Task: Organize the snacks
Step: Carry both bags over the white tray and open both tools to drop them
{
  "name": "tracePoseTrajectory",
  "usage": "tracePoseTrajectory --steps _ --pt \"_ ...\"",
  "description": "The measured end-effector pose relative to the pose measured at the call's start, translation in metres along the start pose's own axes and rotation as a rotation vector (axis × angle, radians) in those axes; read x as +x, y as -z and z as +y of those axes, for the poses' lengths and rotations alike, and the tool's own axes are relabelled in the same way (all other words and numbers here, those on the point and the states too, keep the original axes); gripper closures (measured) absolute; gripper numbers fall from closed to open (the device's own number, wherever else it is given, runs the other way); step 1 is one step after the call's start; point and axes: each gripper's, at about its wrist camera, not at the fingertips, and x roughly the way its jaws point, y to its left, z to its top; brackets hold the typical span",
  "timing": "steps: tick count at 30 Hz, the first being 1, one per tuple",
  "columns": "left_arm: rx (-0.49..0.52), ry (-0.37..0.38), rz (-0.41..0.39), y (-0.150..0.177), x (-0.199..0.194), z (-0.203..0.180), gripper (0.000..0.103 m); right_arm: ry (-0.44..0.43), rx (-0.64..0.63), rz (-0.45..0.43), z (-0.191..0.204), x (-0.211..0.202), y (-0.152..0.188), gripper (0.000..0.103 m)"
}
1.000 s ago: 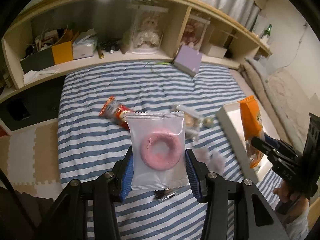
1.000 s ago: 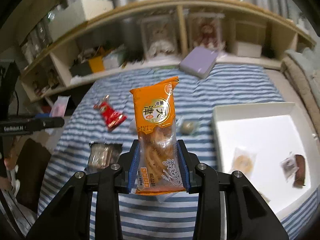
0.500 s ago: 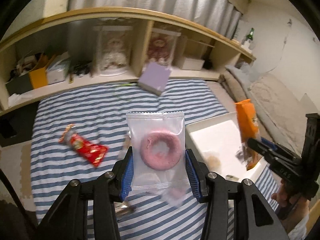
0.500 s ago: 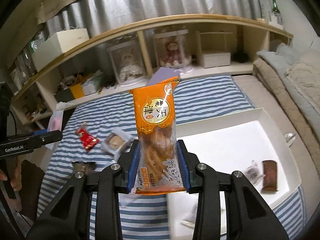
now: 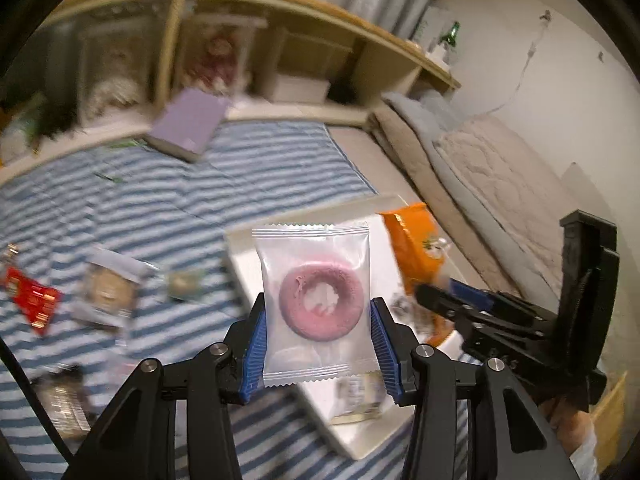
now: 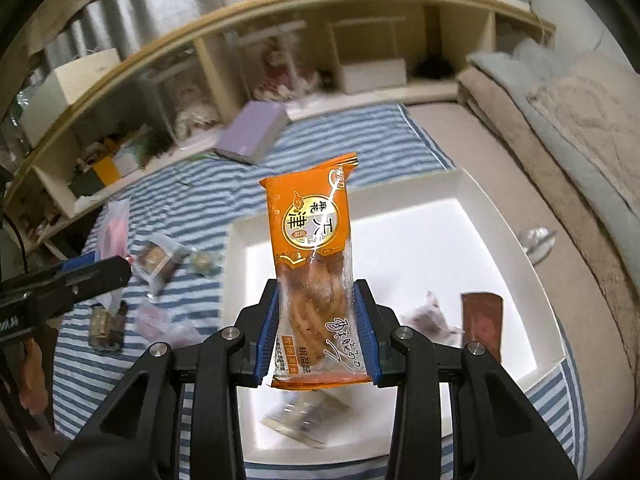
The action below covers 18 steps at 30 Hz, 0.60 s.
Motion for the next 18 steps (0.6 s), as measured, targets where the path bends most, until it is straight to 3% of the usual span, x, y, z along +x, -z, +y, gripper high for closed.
tracePoseTrajectory --steps 13,18 --pt "-0.088 0.086 0.148 -0.015 0.129 -0.013 0.056 -0.095 0.153 0.223 -0.064 0.074 0.025 0.066" --pt "-0.115 0.11 0.181 -0.016 0.16 -0.017 0.056 -0.039 0.164 0.253 -0.087 0.09 0.029 0.066"
